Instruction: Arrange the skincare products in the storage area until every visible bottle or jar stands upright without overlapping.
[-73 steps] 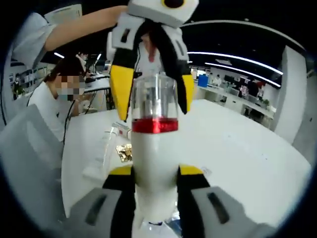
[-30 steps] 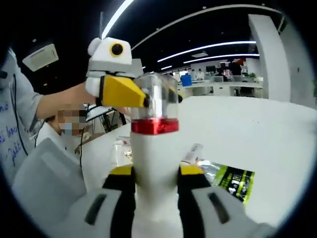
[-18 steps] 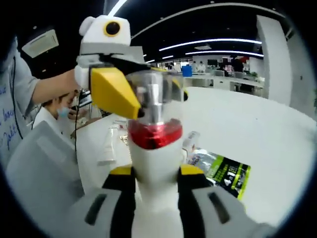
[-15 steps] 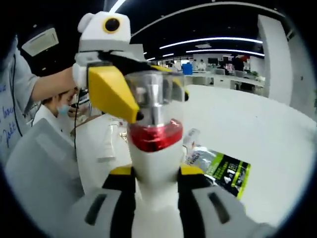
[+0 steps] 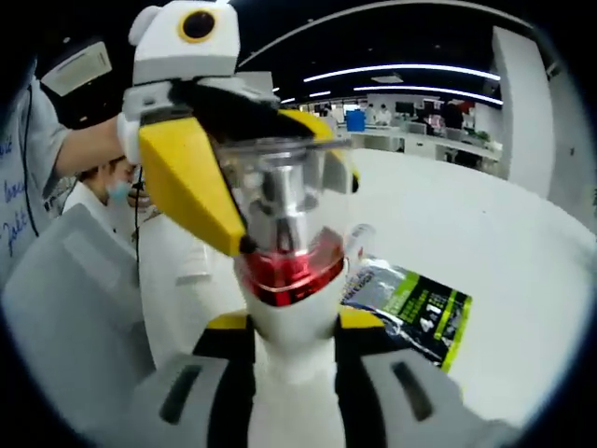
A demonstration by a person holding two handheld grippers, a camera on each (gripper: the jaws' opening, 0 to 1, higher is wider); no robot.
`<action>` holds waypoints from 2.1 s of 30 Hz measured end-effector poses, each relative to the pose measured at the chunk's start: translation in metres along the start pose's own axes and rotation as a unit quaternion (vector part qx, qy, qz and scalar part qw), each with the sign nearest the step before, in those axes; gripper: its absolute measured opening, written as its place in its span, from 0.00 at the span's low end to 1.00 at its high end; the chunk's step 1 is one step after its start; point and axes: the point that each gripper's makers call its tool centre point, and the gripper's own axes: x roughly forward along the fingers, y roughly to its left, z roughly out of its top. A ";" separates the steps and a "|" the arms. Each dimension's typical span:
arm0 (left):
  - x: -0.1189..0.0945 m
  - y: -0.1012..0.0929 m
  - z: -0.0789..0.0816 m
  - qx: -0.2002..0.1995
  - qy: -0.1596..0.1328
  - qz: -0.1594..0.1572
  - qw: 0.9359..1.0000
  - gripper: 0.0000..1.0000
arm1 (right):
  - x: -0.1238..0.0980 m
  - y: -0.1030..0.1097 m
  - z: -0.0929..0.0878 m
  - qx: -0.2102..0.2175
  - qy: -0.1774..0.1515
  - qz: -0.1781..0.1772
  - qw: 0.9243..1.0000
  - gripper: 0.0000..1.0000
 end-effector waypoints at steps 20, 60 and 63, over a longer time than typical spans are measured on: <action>-0.002 0.014 -0.005 0.044 -0.004 0.003 0.999 0.25 | 0.001 0.003 -0.001 -0.031 0.008 0.007 0.999 0.32; -0.084 0.004 -0.040 -0.054 0.004 0.148 0.987 0.71 | -0.044 0.017 0.028 -0.019 0.042 -0.028 0.999 0.85; -0.094 0.005 -0.045 -0.041 0.015 0.168 0.985 0.78 | -0.047 0.022 0.033 -0.023 0.040 -0.032 0.998 0.86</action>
